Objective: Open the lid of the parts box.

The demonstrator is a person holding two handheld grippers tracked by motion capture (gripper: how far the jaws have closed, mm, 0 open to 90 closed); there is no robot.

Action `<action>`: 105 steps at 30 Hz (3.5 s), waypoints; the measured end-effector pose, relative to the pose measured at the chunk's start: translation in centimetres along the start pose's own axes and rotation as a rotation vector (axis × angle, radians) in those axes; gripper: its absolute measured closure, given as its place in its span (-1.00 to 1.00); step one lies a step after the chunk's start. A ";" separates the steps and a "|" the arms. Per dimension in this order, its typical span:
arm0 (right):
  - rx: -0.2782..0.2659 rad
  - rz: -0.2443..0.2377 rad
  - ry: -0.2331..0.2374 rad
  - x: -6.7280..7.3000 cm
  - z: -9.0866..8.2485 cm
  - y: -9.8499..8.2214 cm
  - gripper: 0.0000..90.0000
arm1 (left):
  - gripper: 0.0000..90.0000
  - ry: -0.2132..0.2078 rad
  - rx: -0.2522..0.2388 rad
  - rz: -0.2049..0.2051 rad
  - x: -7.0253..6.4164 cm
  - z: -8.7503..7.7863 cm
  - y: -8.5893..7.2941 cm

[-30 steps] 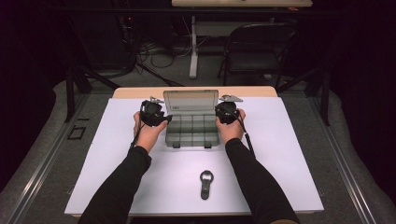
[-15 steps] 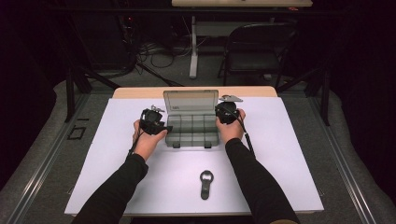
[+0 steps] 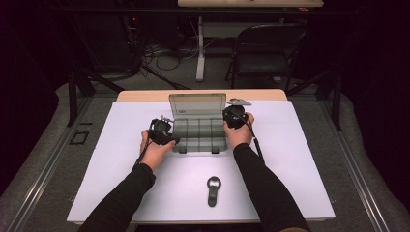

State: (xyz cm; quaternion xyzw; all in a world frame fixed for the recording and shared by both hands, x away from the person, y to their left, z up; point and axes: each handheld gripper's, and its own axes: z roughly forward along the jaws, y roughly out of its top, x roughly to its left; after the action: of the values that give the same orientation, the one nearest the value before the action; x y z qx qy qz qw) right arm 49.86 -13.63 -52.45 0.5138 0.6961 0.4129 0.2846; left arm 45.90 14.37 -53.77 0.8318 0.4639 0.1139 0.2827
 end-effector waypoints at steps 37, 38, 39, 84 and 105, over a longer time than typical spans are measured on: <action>0.006 0.022 -0.019 0.0 0.4 0.2 0.95 | 0.48 -0.004 0.035 -0.022 -0.1 0.6 -0.3; 0.014 0.021 -0.023 0.1 0.5 0.3 0.95 | 0.48 -0.004 0.033 -0.024 -0.1 0.6 -0.4; 0.018 0.022 -0.024 0.1 0.5 0.4 0.95 | 0.48 -0.004 0.033 -0.024 -0.1 0.6 -0.4; 0.129 0.156 -0.044 -0.5 2.8 2.3 0.98 | 0.50 -0.002 0.020 -0.049 -0.1 0.6 -0.5; 0.143 0.178 -0.041 -0.8 3.8 2.2 0.99 | 0.51 -0.004 0.018 -0.055 0.0 0.7 -0.5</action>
State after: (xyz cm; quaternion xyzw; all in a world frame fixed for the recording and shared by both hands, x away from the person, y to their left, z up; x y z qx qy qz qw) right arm 54.24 -12.99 -52.47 0.6010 0.6693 0.3752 0.2238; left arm 45.84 14.29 -54.57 0.8215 0.4872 0.1003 0.2789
